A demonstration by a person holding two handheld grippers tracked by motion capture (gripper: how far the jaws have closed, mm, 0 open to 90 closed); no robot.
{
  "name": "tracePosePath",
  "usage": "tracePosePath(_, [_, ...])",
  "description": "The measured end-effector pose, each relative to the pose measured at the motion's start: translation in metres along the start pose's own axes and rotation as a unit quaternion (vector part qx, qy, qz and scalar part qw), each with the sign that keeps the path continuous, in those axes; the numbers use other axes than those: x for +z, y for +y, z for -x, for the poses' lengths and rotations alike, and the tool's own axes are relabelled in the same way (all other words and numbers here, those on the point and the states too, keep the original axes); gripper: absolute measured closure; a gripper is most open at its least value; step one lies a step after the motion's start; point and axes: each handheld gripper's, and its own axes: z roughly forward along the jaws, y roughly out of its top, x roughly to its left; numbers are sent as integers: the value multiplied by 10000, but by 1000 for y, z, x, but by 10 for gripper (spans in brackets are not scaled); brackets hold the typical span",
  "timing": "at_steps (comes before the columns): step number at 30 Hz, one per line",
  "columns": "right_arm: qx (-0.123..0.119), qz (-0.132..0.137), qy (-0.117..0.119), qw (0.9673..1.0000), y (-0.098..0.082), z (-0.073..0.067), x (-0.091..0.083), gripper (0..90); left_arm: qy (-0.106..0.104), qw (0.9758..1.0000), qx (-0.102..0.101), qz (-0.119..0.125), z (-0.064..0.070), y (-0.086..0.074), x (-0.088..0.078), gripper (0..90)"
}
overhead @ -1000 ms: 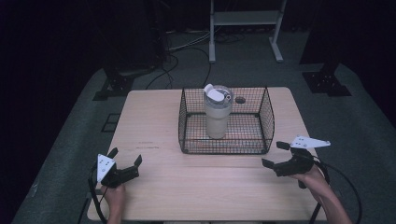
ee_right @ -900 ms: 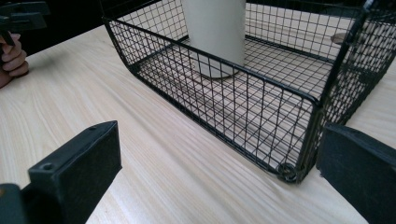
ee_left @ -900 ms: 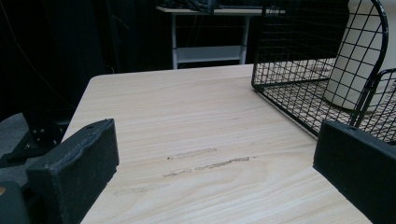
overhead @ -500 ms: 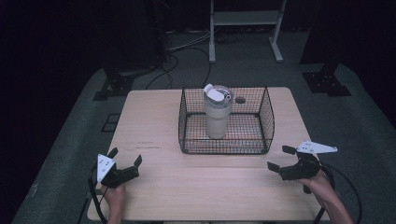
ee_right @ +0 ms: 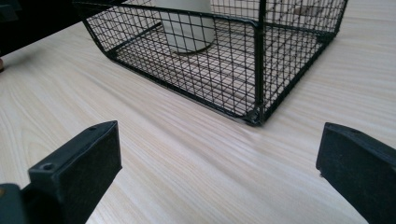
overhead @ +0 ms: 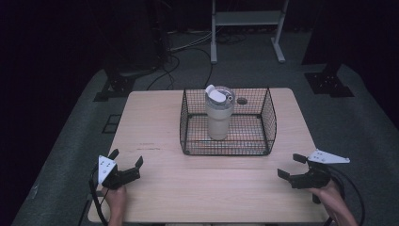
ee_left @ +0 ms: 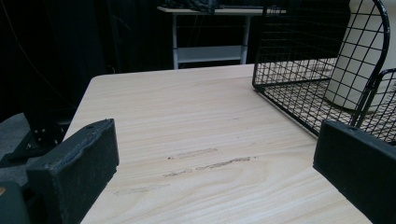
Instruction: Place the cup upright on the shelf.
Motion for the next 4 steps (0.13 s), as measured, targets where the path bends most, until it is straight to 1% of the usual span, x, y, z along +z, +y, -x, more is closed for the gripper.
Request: tracePosePath(4, [10,-25,1,10000,-7,-2,0,0,5,10000,0,1,0,0,0,0])
